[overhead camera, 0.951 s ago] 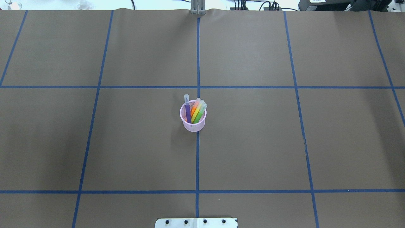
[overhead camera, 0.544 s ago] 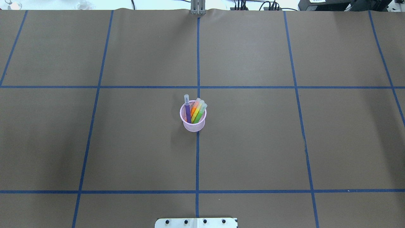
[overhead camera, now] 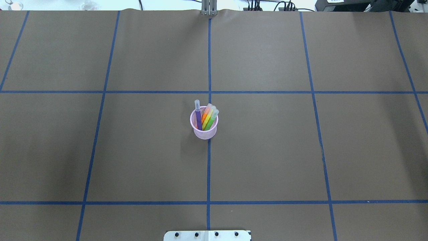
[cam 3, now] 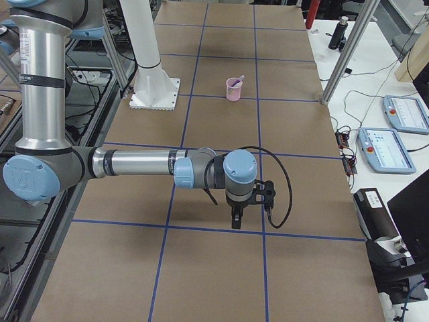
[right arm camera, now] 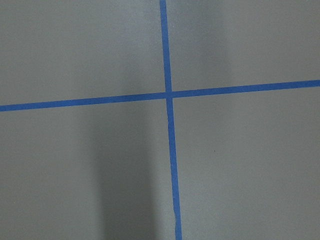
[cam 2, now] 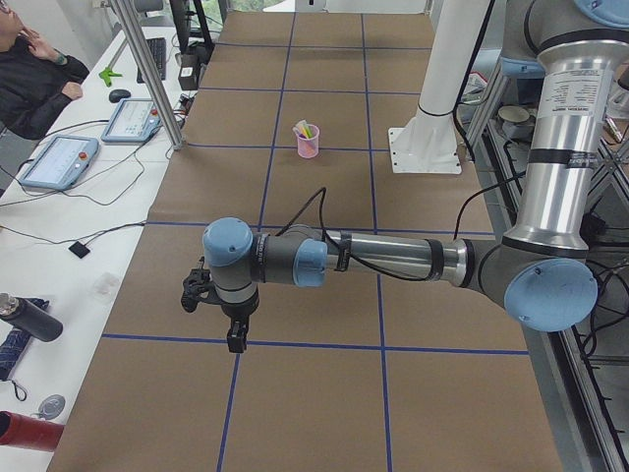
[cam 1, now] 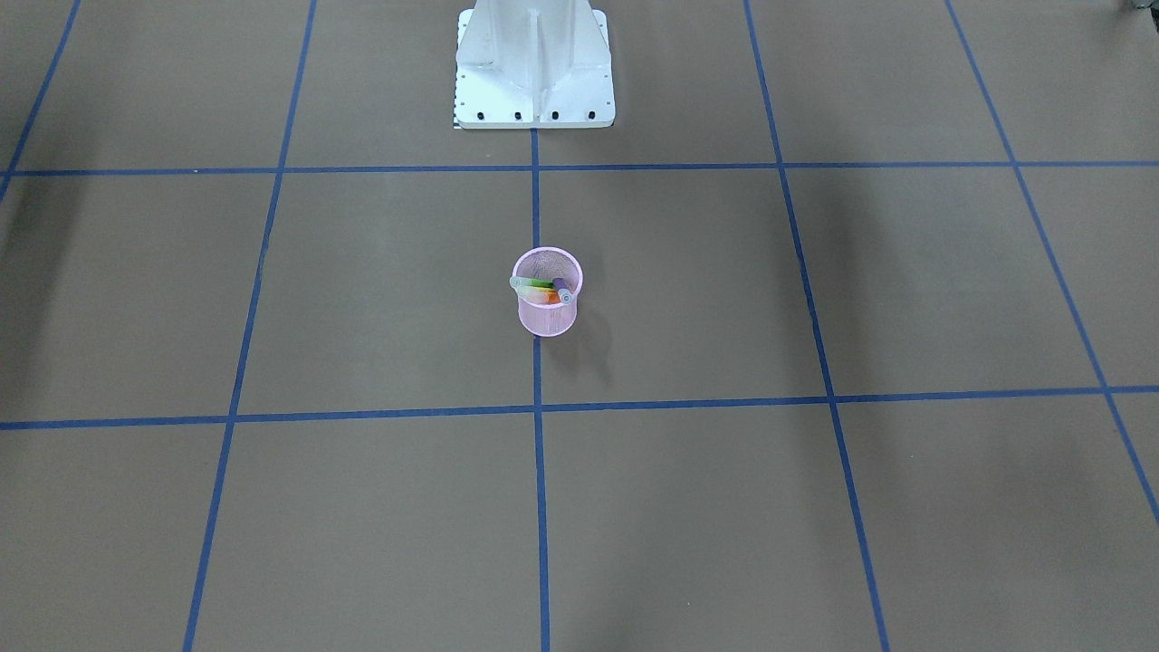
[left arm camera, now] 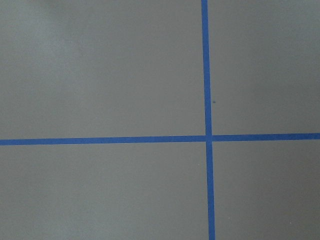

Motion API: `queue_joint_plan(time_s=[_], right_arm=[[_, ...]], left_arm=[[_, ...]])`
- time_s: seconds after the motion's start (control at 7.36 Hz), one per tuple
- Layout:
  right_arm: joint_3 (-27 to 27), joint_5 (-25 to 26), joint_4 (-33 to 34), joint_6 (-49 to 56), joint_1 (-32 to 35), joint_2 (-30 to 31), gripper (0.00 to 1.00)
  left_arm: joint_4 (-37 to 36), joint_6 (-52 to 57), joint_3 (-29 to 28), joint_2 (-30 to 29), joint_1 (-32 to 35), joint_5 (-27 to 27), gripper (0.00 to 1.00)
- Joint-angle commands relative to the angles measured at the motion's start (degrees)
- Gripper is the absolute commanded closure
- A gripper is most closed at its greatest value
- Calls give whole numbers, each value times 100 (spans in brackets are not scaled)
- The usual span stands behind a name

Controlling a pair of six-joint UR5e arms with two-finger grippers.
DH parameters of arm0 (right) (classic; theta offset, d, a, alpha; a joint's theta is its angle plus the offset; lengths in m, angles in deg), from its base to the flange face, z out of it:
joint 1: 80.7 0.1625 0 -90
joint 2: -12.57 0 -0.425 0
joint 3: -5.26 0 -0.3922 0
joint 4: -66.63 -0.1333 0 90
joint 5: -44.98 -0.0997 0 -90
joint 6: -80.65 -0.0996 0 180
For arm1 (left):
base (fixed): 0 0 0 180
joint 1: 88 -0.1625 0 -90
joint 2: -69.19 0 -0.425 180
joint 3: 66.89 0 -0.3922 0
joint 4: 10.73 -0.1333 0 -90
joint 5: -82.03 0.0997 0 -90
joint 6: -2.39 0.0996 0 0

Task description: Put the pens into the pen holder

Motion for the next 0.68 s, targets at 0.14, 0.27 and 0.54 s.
queue_joint_plan(time_s=[0.14, 0.27, 0.54], right_arm=[[27, -6, -2, -16, -87, -181, 0], [27, -6, -2, -16, -87, -199, 0], [45, -6, -2, -51, -105, -199, 0]], left_arm=[[0, 34, -32, 67, 8, -5, 0], [17, 34, 29, 189, 8, -92, 0], [9, 34, 30, 199, 26, -330, 0]])
